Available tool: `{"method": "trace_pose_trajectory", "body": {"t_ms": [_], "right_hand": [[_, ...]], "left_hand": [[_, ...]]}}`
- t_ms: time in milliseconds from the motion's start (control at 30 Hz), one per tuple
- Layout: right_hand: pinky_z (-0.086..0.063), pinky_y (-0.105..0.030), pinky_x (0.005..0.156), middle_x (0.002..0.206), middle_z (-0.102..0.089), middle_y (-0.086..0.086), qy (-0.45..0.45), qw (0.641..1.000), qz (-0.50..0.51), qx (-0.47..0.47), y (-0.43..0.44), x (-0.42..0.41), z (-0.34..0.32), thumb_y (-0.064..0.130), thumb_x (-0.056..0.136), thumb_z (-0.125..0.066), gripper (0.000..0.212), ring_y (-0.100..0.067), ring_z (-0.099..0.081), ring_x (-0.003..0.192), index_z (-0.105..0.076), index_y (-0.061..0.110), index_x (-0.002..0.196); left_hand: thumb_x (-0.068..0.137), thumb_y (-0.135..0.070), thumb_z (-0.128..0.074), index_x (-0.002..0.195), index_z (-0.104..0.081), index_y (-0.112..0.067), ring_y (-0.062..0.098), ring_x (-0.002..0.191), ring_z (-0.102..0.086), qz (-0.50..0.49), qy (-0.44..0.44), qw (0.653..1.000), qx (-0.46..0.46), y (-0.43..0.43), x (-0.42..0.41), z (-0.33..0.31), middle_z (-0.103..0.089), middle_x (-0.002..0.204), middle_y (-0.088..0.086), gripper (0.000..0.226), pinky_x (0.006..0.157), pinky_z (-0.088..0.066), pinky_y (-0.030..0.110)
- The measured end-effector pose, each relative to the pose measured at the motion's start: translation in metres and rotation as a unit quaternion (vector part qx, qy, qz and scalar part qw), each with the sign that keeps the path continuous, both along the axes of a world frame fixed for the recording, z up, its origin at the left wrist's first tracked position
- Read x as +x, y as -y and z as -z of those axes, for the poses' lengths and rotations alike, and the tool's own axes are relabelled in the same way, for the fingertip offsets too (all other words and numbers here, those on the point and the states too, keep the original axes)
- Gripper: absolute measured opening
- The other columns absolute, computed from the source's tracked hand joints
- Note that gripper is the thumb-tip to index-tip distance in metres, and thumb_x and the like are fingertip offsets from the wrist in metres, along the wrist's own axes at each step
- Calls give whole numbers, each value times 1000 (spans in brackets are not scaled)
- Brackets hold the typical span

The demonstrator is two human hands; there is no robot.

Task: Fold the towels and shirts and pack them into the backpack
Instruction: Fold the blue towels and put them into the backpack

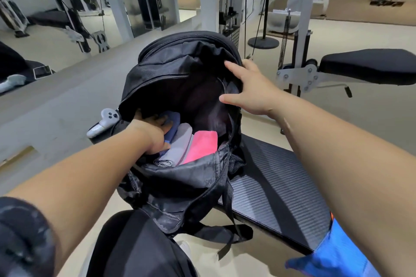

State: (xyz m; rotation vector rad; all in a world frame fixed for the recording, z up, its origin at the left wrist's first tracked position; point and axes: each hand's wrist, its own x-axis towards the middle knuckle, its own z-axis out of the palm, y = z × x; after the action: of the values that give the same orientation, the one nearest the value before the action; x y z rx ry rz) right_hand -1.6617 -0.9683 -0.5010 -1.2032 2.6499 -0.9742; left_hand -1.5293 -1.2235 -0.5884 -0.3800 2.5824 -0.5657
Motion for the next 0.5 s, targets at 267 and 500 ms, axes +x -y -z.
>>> {"method": "trace_pose_trajectory", "body": {"t_ms": [267, 500], "right_hand": [[-19, -32, 119, 168, -6, 2, -24, 999, -25, -30, -26, 35, 39, 43, 95, -62, 81, -17, -12, 154, -9, 49, 156], [-29, -37, 118, 166, -20, 12, 33, 997, 22, -66, -58, 59, 106, 58, 98, -44, 74, -9, -25, 150, 6, 55, 153]], "left_hand": [[91, -67, -39, 151, -40, -37, 17, 142, -41, 214, -270, 885, 313, -122, 57, -29, -45, 154, -3, 67, 111, -39, 39], [84, -47, -64, 126, -64, -27, 34, 125, -47, 259, -254, 921, 139, -163, 64, 6, -39, 157, 7, 46, 96, -45, 47]]}}
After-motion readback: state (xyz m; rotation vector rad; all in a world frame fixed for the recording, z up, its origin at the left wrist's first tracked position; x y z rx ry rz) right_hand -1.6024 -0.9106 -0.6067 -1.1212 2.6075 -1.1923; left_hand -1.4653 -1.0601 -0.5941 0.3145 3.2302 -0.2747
